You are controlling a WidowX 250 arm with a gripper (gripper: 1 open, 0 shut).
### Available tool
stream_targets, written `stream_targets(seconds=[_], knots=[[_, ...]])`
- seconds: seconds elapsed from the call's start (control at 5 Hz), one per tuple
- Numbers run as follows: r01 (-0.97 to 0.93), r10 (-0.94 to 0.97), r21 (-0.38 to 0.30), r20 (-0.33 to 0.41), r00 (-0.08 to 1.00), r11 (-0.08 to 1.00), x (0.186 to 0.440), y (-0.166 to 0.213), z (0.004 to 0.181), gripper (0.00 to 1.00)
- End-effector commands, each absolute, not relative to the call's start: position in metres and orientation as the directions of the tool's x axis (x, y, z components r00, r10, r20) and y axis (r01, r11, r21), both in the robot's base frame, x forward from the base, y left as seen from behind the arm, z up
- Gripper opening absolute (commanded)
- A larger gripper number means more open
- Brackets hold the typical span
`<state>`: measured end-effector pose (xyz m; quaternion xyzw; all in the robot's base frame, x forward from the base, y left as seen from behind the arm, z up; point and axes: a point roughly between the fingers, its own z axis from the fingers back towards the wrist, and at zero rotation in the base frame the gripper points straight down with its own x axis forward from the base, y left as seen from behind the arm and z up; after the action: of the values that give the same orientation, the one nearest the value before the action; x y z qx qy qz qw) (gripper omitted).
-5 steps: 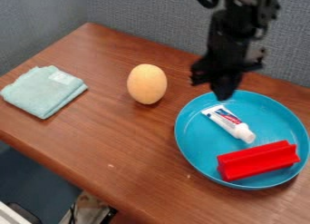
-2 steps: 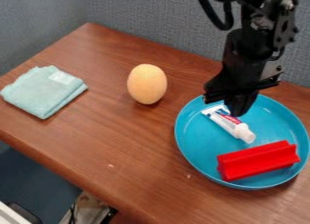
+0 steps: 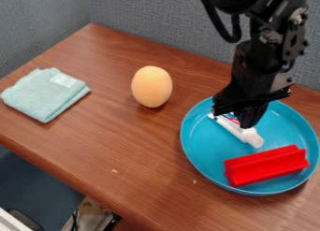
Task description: Move the toothpaste from the blue plate to the cloth on the left side of the table
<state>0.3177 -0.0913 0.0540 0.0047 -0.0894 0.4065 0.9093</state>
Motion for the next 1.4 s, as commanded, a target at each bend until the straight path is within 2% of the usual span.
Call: stream_targets(seconds=[0.0, 0.2, 1.2], knots=[[-0.718, 0.719, -0.083, 0.187, 0.67, 0.691, 0.3199, -0.0977, 0.0588, 0.0], [-0.72, 0.722, -0.089, 0.187, 0.667, 0.688, 0.3205, -0.0984, 0.0582, 1.0], [-0.745, 0.753, -0.121, 0.178, 0.634, 0.656, 0.3186, -0.1031, 0.063, 1.0]])
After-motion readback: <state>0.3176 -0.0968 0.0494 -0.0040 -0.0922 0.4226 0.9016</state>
